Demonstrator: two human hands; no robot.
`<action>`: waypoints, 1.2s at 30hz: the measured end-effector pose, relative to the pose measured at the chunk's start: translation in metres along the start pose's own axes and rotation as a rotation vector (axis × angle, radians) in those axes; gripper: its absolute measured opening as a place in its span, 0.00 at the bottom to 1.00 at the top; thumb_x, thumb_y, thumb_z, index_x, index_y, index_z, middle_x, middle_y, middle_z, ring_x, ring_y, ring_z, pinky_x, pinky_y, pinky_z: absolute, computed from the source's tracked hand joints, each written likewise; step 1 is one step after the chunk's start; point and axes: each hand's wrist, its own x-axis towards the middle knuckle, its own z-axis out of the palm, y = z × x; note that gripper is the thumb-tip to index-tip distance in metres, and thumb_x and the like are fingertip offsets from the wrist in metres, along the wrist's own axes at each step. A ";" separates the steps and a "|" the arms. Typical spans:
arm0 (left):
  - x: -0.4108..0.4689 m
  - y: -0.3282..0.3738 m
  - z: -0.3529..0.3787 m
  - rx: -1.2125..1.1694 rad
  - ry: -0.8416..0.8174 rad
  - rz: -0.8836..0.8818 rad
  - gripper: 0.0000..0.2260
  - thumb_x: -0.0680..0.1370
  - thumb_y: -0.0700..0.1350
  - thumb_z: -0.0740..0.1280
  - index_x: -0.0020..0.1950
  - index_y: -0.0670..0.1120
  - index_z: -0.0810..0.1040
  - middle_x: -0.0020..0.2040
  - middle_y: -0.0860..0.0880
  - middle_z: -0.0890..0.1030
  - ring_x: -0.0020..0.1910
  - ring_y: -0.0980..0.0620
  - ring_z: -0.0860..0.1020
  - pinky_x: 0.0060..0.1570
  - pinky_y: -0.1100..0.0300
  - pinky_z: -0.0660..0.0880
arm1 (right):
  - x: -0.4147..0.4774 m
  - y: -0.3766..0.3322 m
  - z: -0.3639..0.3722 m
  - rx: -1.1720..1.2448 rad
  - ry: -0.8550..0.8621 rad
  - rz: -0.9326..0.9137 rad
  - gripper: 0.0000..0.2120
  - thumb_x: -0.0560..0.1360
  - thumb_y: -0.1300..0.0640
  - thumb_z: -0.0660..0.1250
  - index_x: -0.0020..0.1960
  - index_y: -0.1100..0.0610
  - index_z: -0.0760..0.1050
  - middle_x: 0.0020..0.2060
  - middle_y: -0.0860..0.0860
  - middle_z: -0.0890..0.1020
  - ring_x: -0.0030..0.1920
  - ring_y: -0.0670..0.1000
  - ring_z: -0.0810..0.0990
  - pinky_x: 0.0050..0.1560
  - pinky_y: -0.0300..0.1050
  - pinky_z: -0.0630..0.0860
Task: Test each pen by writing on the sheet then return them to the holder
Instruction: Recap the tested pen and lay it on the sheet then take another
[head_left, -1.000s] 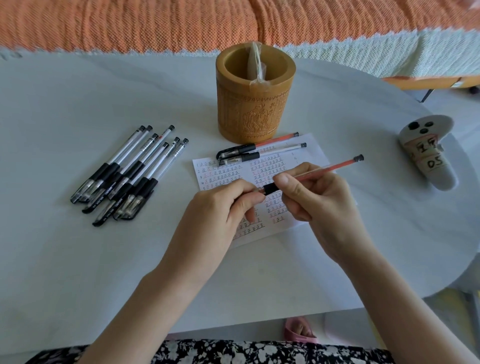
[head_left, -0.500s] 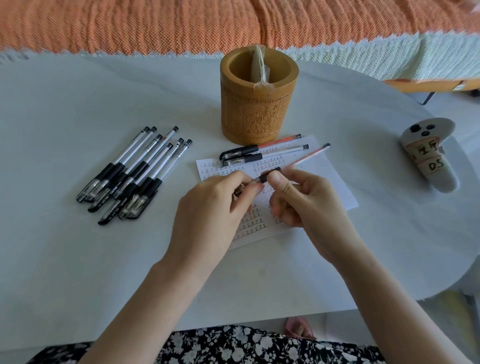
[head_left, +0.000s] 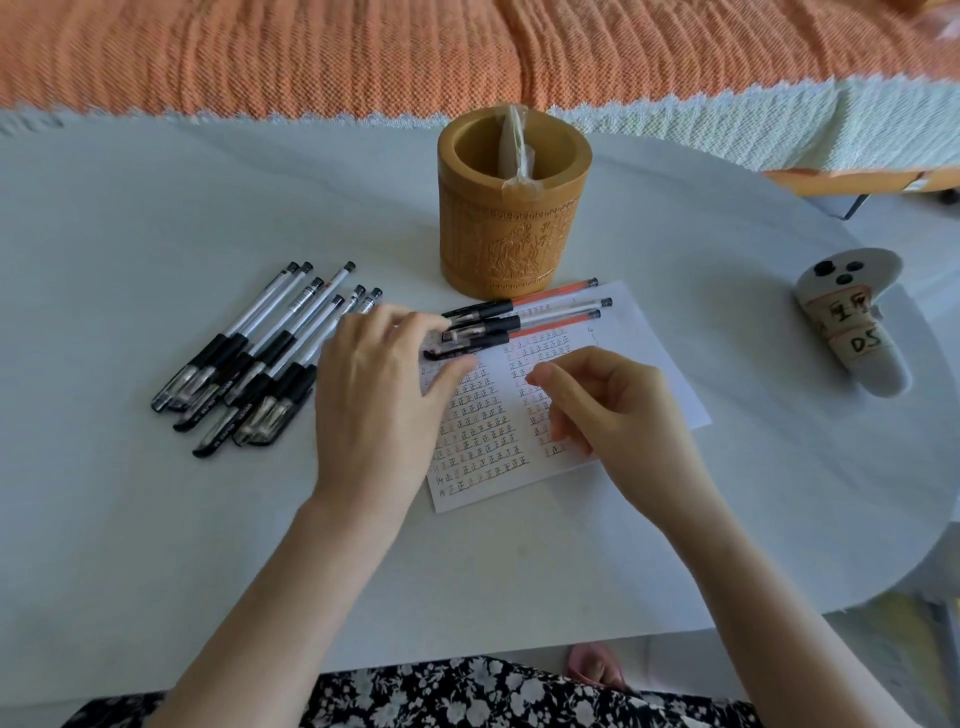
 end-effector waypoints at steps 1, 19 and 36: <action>0.001 -0.003 -0.003 0.004 -0.003 -0.027 0.14 0.73 0.52 0.69 0.55 0.47 0.79 0.51 0.49 0.78 0.52 0.46 0.73 0.51 0.54 0.68 | 0.000 0.000 0.000 -0.002 0.001 -0.003 0.09 0.76 0.53 0.66 0.42 0.56 0.79 0.24 0.49 0.77 0.26 0.46 0.71 0.33 0.42 0.69; 0.001 -0.023 -0.027 -0.242 0.090 -0.045 0.14 0.74 0.33 0.66 0.57 0.44 0.75 0.54 0.49 0.73 0.44 0.53 0.77 0.45 0.57 0.76 | 0.001 -0.001 0.004 0.022 -0.001 -0.044 0.08 0.77 0.55 0.65 0.42 0.57 0.79 0.24 0.49 0.77 0.25 0.45 0.70 0.30 0.37 0.68; -0.020 0.006 -0.017 -0.511 -0.271 0.093 0.12 0.74 0.57 0.66 0.51 0.52 0.78 0.42 0.58 0.81 0.40 0.58 0.79 0.42 0.57 0.76 | 0.001 -0.011 -0.002 0.428 0.088 -0.142 0.14 0.73 0.50 0.63 0.41 0.60 0.79 0.26 0.50 0.75 0.25 0.49 0.69 0.25 0.37 0.64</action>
